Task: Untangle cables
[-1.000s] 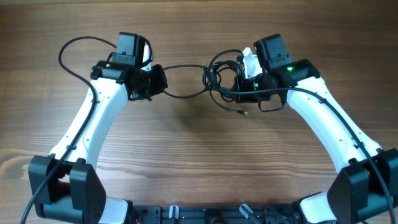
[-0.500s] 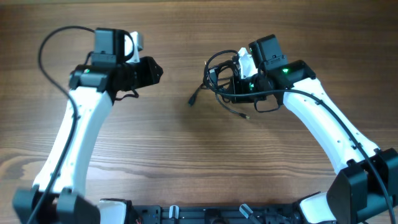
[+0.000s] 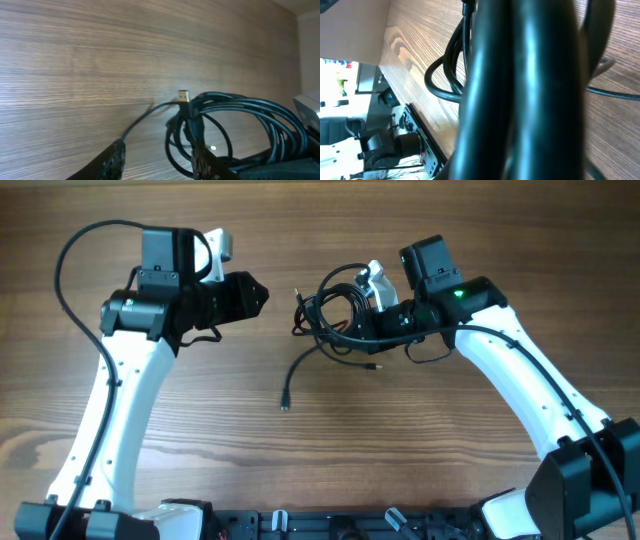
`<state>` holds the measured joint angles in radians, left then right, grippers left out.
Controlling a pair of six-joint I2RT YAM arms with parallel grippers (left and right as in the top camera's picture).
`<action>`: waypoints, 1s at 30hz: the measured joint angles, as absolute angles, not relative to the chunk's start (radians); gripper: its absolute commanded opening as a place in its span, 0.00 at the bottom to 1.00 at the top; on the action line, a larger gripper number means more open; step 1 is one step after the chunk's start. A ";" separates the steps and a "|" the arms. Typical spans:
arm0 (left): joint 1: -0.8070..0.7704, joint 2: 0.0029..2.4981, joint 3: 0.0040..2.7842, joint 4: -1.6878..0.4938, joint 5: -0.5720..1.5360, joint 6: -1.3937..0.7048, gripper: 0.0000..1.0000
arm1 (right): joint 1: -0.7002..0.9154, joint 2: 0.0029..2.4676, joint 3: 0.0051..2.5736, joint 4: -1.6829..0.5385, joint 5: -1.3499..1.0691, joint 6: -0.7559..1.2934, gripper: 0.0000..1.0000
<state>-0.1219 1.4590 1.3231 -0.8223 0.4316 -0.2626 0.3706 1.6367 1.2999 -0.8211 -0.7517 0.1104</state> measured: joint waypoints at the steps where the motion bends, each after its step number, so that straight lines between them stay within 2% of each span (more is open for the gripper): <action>1: -0.127 1.467 1.323 -0.822 0.450 -0.262 0.38 | 0.371 1.636 1.300 -0.820 -0.751 0.107 0.05; 12: -0.277 1.658 1.323 -0.749 0.493 -0.302 0.36 | 0.371 1.637 1.300 -0.813 -0.750 0.107 0.05; 17: -0.314 1.718 1.323 -0.725 0.492 -0.338 0.18 | 0.371 1.636 1.300 -0.815 -0.729 0.107 0.05; 20: -0.315 1.734 1.323 -0.723 0.492 -0.353 0.04 | 0.371 1.637 1.300 -0.814 -0.719 0.107 0.05; 23: -0.315 1.735 1.323 -0.714 0.487 -0.361 0.04 | 0.371 1.637 1.300 -0.815 -0.690 0.130 0.06; 27: -0.316 1.736 1.323 -0.701 0.480 -0.362 0.04 | 0.377 1.636 1.300 -0.817 -0.626 0.208 0.20; 30: -0.319 1.736 1.323 -0.694 0.473 -0.361 0.04 | 0.379 1.637 1.300 -0.837 -0.531 0.323 0.35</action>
<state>-0.3191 1.7355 1.3231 -0.6937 0.4728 -0.3614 0.3790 1.6367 1.2999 -0.8371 -0.5312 0.3229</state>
